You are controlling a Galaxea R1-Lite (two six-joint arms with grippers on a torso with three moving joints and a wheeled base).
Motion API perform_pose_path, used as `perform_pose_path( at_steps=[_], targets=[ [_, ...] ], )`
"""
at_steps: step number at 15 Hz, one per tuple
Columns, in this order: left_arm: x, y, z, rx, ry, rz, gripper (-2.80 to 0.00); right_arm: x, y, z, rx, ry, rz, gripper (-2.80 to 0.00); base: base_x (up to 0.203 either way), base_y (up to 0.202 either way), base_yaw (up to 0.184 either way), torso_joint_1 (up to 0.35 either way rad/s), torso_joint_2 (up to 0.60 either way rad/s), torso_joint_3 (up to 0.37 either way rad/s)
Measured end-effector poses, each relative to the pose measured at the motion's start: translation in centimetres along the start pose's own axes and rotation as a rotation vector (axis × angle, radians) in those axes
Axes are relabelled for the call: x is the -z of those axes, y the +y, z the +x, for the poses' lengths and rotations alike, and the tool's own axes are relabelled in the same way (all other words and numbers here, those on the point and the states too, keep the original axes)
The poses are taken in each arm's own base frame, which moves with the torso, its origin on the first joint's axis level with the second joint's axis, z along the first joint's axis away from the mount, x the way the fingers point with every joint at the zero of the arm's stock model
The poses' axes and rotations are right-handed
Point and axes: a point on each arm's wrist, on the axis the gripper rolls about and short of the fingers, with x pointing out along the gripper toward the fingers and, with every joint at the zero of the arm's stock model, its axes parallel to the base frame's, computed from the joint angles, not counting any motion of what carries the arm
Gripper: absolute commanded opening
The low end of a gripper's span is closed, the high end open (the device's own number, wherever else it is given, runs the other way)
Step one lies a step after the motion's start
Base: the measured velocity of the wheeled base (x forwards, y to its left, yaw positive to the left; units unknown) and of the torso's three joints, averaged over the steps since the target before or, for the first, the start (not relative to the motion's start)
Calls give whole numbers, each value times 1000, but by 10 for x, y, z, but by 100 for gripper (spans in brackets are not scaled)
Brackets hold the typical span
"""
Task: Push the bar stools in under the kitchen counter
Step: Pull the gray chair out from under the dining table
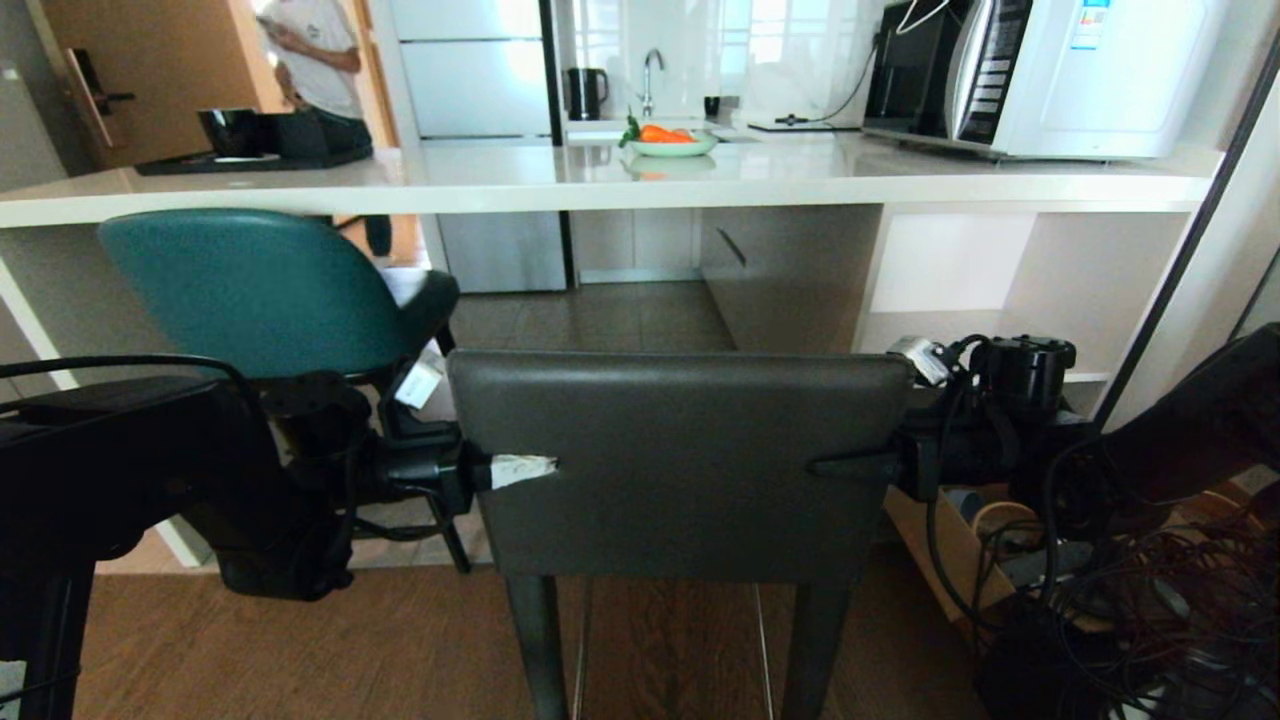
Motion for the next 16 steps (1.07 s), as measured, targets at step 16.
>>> perform_pose_path(
  at_steps=[16],
  targets=[
    [0, 5, -2, -11, -4, 7, -280, 1, 1, 0, 7, 0, 5, -280, 18, 0, 0, 0, 1, 0]
  ],
)
